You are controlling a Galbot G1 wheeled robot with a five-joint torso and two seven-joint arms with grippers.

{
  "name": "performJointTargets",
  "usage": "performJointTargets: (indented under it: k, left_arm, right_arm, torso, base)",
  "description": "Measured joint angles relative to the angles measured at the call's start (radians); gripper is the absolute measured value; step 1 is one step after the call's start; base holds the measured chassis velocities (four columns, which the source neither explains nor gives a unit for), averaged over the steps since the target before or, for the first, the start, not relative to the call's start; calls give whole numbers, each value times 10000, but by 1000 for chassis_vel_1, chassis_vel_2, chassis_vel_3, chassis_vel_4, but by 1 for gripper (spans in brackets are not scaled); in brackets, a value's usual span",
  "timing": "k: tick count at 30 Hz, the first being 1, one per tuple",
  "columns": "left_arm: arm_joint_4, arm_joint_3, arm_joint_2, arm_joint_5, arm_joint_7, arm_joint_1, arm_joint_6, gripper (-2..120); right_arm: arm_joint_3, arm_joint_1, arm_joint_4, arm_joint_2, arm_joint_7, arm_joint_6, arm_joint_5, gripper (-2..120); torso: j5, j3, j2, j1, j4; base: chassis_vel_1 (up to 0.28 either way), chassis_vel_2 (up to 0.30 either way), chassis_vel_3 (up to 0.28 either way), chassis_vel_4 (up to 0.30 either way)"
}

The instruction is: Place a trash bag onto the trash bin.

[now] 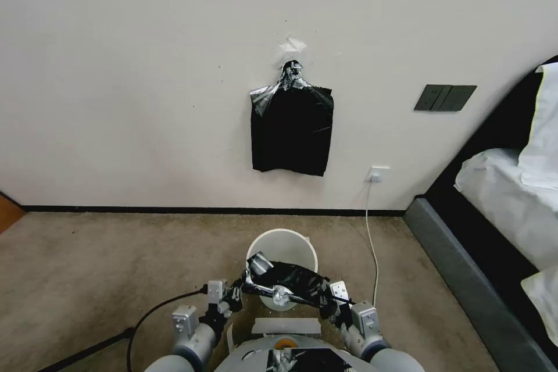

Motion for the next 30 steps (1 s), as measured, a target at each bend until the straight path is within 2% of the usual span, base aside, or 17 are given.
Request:
performJointTargets:
  k: [16, 23, 29, 30]
  left_arm:
    - [1265, 227, -342, 237, 151, -967, -352, 0]
    - [1932, 276, -487, 295, 476, -1443, -711, 0]
    - [2040, 338, -546, 384, 826, -1459, -878, 1]
    - [2013, 341, -540, 413, 881, -1435, -889, 2]
  right_arm:
    - [-101, 510, -939, 203, -67, 101, -64, 0]
    - [51, 661, -1401, 271, -295, 322, -406, 0]
    - [121, 577, -1407, 283, -527, 316, -681, 0]
    - [120, 529, -1369, 281, -573, 313, -761, 3]
  torso:
    - [0, 0, 0, 1, 0]
    - [0, 0, 0, 1, 0]
    - [1, 0, 0, 1, 0]
    - [0, 0, -1, 1, 1]
  base:
    - [0, 0, 0, 0]
    - [0, 0, 0, 0]
    - [0, 0, 0, 0]
    - [0, 0, 0, 0]
